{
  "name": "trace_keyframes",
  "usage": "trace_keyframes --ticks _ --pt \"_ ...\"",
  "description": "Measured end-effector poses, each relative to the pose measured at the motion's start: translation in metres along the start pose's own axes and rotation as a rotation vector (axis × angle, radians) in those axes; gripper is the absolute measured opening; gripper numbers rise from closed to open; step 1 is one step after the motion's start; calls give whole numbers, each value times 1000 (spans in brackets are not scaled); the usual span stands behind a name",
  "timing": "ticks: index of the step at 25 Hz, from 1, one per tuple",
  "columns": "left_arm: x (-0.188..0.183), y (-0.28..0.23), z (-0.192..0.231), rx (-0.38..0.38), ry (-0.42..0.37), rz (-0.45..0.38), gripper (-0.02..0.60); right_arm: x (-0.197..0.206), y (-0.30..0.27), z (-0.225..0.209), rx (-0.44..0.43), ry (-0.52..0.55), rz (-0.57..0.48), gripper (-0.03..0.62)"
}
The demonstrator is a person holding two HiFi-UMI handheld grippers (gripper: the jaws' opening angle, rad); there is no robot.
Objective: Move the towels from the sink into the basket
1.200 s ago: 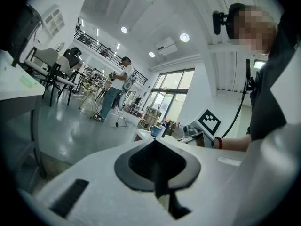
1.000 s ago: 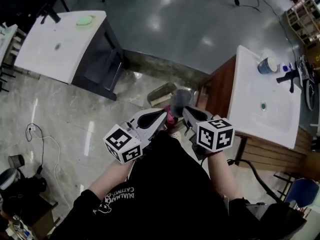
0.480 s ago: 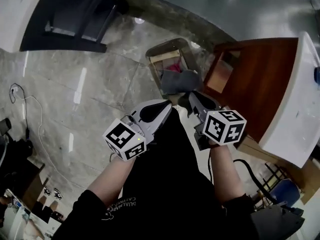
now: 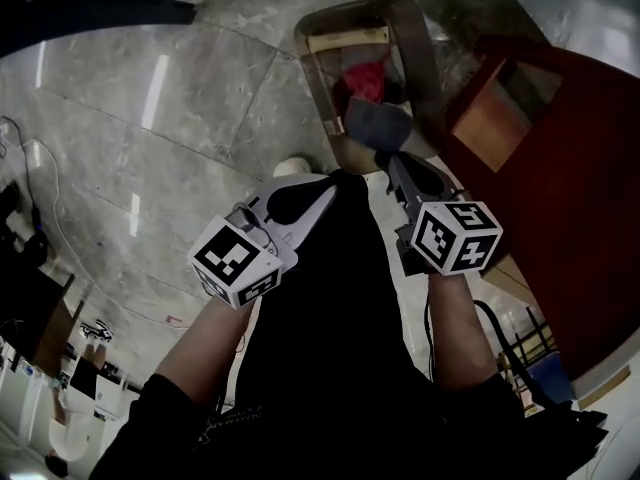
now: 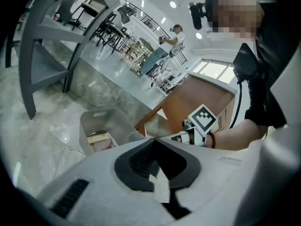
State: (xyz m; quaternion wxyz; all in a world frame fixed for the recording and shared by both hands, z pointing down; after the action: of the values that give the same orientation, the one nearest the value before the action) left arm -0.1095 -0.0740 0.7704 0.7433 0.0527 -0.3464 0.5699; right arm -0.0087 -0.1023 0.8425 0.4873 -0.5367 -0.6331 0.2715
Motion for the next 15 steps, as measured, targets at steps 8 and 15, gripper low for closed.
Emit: trace_keyframes --ticks 8,15 --pt "52 -26 27 46 83 26 2 46 -64 -22 -49 -21 9 25" --pt "71 -20 59 13 128 19 1 49 -85 -47 66 -96 -37 23"
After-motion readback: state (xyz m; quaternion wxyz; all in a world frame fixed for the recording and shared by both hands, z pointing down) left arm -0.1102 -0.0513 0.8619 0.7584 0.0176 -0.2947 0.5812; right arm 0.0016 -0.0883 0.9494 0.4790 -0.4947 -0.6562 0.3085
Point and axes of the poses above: the fingertips, and each gripper's own axes: y backward along the fingers, z to its left, x out of its underside, the point moved 1 cm from there along y, backward along the fingers, and after that the axes turned 9 degrees about x, right-handed, at the moved point
